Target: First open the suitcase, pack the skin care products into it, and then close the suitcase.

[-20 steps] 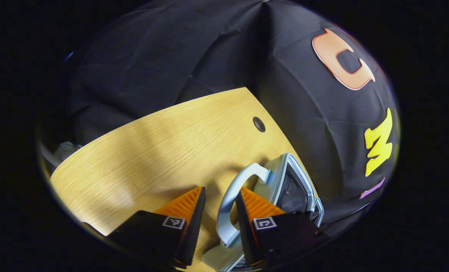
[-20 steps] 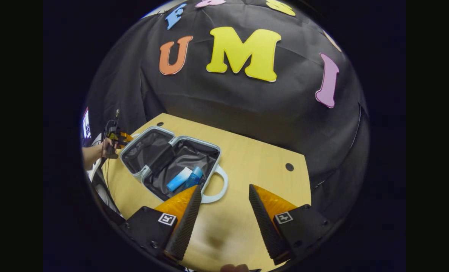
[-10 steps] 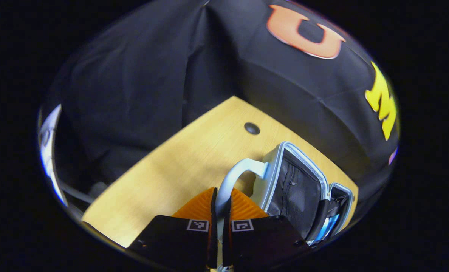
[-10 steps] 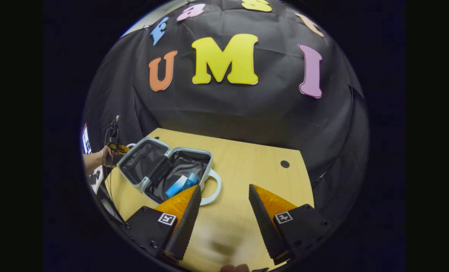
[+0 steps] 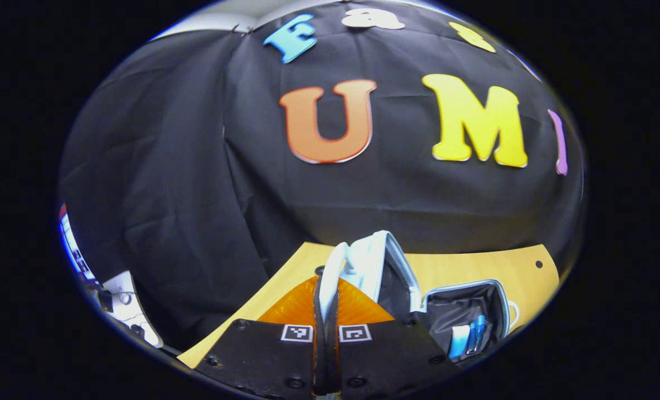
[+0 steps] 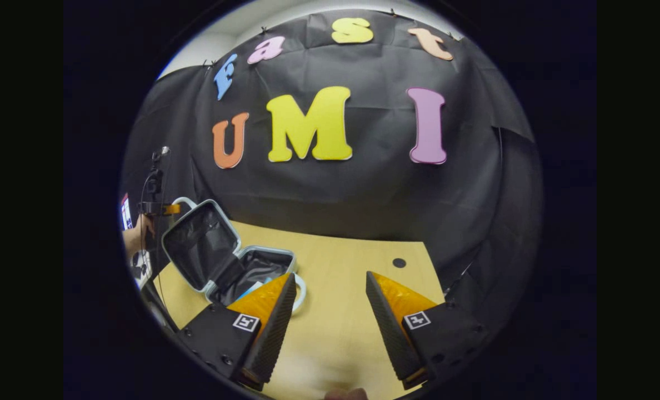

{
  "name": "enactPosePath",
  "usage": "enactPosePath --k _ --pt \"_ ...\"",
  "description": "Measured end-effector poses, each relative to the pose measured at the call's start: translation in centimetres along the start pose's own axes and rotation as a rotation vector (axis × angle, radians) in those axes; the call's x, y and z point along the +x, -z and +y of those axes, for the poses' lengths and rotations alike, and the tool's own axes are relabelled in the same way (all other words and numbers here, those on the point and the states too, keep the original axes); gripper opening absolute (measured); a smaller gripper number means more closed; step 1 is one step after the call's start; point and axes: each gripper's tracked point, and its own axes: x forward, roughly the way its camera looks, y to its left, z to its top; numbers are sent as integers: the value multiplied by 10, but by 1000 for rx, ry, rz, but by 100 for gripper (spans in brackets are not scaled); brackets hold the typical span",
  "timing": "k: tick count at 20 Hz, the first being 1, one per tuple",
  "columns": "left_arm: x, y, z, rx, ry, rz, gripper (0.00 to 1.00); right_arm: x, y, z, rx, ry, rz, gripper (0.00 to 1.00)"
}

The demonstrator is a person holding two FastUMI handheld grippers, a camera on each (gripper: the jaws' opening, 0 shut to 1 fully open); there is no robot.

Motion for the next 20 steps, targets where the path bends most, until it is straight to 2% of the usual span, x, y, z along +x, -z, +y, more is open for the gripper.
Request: enactPosePath --k 4,9,14,20 --pt "-36 -23 -91 39 110 -86 3 -13 5 -31 14 38 -9 76" --pt "-61 -18 -188 31 235 -124 3 -32 12 -60 25 104 -3 76" --pt "-67 12 -288 3 362 -67 3 -55 16 -88 14 188 0 76" --pt "-62 67 -362 32 465 44 3 -79 30 -115 14 272 32 76"
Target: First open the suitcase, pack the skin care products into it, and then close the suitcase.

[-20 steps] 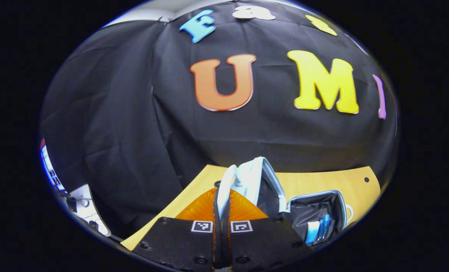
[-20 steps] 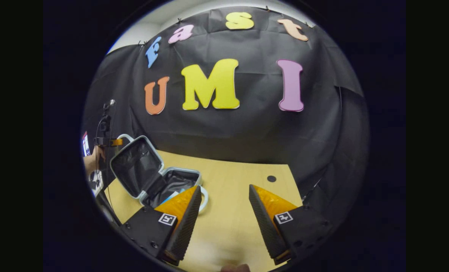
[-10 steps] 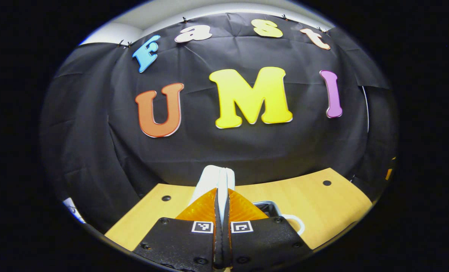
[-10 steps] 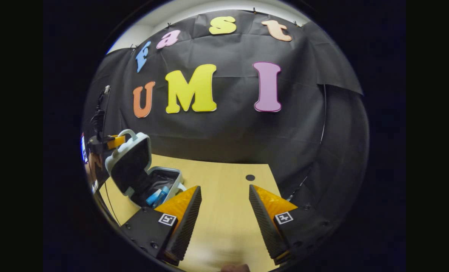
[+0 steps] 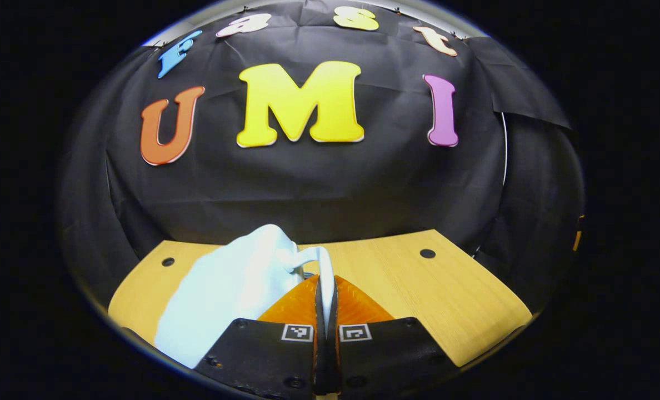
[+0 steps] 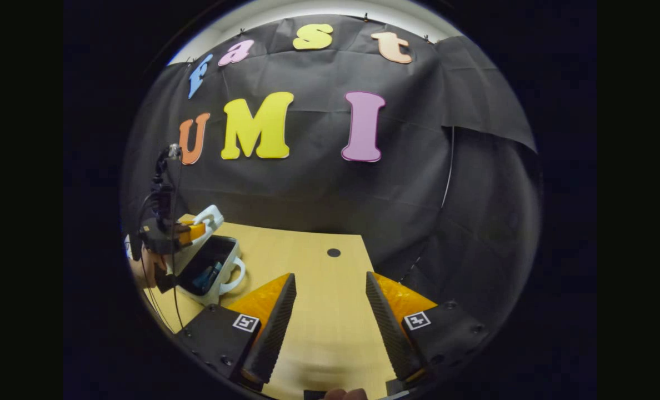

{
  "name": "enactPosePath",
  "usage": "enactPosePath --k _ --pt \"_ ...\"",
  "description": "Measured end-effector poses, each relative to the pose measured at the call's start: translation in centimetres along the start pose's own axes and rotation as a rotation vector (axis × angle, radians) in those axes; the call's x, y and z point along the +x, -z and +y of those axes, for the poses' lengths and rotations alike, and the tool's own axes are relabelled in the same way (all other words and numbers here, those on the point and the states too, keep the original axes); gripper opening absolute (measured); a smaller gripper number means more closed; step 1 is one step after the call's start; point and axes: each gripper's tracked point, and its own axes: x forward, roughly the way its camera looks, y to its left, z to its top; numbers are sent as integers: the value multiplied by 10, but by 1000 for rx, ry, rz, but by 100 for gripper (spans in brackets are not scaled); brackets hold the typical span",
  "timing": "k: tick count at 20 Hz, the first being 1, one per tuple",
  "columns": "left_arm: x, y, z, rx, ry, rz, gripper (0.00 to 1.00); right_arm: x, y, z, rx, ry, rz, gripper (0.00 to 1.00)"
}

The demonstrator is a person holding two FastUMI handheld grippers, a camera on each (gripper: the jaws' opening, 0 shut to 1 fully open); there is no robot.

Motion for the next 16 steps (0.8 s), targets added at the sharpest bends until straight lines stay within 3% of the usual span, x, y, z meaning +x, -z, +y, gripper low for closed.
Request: enactPosePath --k 7,16 --pt "33 53 -28 54 23 109 3 8 20 -11 15 68 20 76" --pt "54 88 -48 123 -49 162 4 9 28 -16 43 94 38 76"
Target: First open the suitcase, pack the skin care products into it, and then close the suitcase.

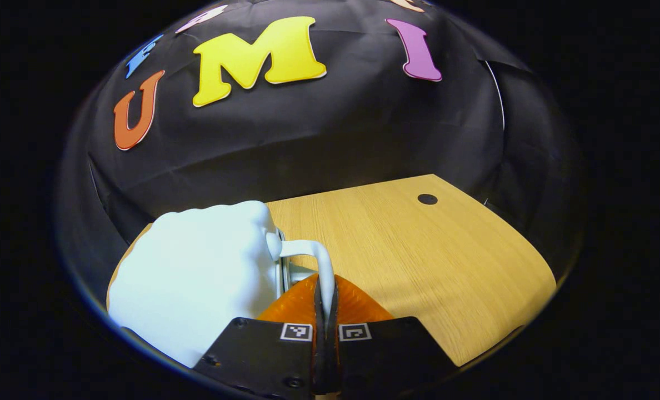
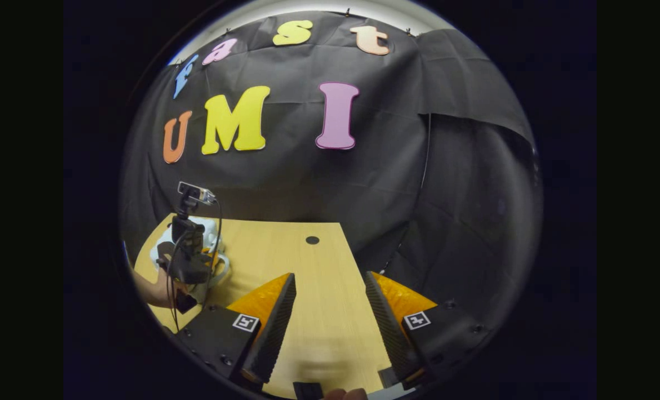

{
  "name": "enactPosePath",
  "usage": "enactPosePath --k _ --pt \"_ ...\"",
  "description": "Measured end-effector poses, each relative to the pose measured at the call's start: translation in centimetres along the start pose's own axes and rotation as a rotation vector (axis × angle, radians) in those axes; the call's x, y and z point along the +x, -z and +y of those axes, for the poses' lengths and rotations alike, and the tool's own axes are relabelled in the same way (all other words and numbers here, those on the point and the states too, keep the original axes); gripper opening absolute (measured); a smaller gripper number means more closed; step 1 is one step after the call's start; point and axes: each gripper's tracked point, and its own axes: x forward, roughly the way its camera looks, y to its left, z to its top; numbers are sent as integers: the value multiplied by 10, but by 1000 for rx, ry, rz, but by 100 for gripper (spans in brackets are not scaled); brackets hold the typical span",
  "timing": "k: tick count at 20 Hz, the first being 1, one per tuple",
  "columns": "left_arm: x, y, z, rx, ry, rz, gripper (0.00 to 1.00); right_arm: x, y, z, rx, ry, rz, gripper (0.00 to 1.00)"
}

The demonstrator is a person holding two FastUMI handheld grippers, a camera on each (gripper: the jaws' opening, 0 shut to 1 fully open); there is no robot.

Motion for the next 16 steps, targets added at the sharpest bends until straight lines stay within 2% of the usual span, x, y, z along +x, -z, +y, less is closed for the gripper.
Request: enactPosePath --k 2,3,4,5,7,8,9,10,11,12,13,16 --pt "1 4 -5 1 3 -7 7 -2 4 -2 6 -1 0 76" --pt "0 3 -8 1 4 -7 12 -3 4 -2 6 -2 0 76" --pt "1 4 -13 -14 36 -3 16 -2 4 -2 6 -5 1 76" --pt "0 7 -18 -46 58 3 24 -2 5 -1 5 -12 2 76" --pt "-8 6 -24 -101 88 1 28 1 5 2 -2 -27 0 75" --pt "-16 4 -24 -124 86 -7 41 3 3 7 -4 -41 -4 76" --pt "-26 -2 -24 -141 94 -24 63 5 -1 12 -7 -58 -12 76" --pt "-35 -10 -23 -162 97 -44 64 8 -4 20 -16 -78 -20 75" --pt "-47 -18 -18 -183 94 -66 79 11 -9 28 -26 -100 -33 76" --pt "-61 -27 -11 -201 84 -87 85 14 -16 38 -34 -126 -50 76" --pt "-74 -35 -2 -222 72 -109 89 16 -25 50 -38 -153 -70 76" --pt "-117 -70 39 -247 -6 -204 89 22 -47 88 -49 -239 -127 76"
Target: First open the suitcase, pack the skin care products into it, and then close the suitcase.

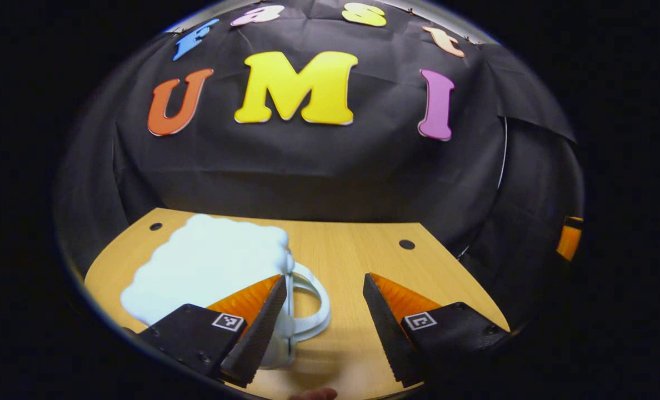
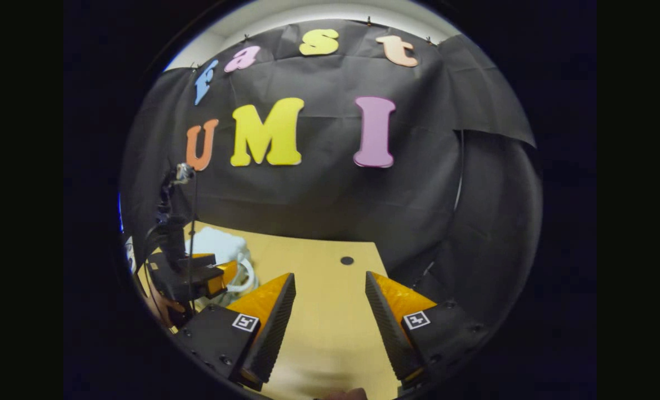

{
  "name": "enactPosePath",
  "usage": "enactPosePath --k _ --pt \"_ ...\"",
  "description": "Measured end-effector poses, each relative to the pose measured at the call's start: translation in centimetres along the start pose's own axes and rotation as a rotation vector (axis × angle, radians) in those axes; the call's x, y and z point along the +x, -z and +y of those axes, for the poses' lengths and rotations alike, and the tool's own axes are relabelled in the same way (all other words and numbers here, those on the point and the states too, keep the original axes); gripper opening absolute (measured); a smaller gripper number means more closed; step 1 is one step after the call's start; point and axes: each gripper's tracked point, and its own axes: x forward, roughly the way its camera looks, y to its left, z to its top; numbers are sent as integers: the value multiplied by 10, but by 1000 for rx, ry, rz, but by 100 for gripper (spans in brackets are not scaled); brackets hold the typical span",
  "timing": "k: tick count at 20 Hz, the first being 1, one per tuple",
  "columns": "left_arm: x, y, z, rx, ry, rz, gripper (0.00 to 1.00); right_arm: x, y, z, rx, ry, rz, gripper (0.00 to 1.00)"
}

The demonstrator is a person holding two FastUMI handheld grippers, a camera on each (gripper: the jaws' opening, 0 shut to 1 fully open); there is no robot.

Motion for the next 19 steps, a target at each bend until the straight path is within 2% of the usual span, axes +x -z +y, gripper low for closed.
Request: enactPosePath --k 4,6,10,13,16,19 --pt "-48 -71 42 21 -77 -162 94 13 -28 41 -3 -84 -81 76" --pt "-67 -95 55 27 -102 -212 97 17 -41 56 -3 -99 -112 77" --pt "-85 -109 67 8 -111 -242 97 17 -60 73 23 -86 -166 81" --pt "-89 -103 72 9 -105 -231 97 12 -65 79 23 -63 -186 81" --pt "-91 -100 78 8 -108 -234 97 8 -72 79 -1 -9 -221 81" --pt "-92 -100 79 5 -102 -238 97 5 -72 85 -5 8 -229 81"
